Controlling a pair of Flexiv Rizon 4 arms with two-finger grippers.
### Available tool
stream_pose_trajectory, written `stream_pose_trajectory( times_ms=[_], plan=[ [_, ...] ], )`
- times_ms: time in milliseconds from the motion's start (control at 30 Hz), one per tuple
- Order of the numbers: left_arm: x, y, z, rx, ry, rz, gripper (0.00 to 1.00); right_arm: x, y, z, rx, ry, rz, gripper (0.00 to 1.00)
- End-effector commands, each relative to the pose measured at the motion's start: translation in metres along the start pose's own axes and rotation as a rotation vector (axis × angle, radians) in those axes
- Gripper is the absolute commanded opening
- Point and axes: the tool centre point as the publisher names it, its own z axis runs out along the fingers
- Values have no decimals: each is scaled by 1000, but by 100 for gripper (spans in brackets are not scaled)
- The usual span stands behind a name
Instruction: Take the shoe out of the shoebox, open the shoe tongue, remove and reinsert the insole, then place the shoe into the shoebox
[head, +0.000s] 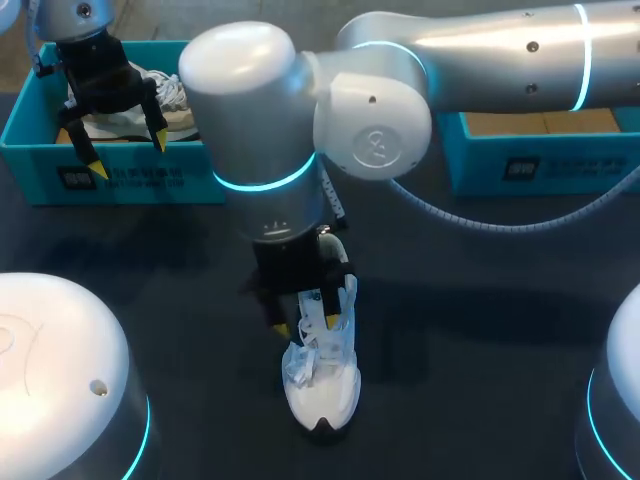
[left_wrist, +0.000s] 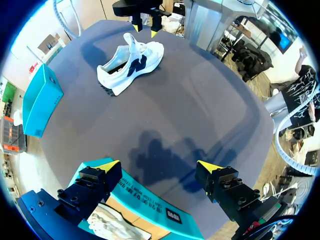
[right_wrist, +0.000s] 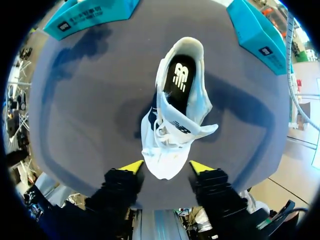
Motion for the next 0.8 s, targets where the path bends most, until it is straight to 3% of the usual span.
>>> stream_pose_trajectory(
  times_ms=[33, 333, 800],
  plan=[
    [0, 0, 0, -3, 2, 0, 100, 2, -9, -2, -66, -12, 468, 29],
    [0, 0, 0, -3, 2, 0, 100, -11, -4, 5, -66, 9, 475, 32],
    [0, 0, 0, -3, 2, 0, 100, -28, 39, 22, -68, 42, 378, 32]
  ],
)
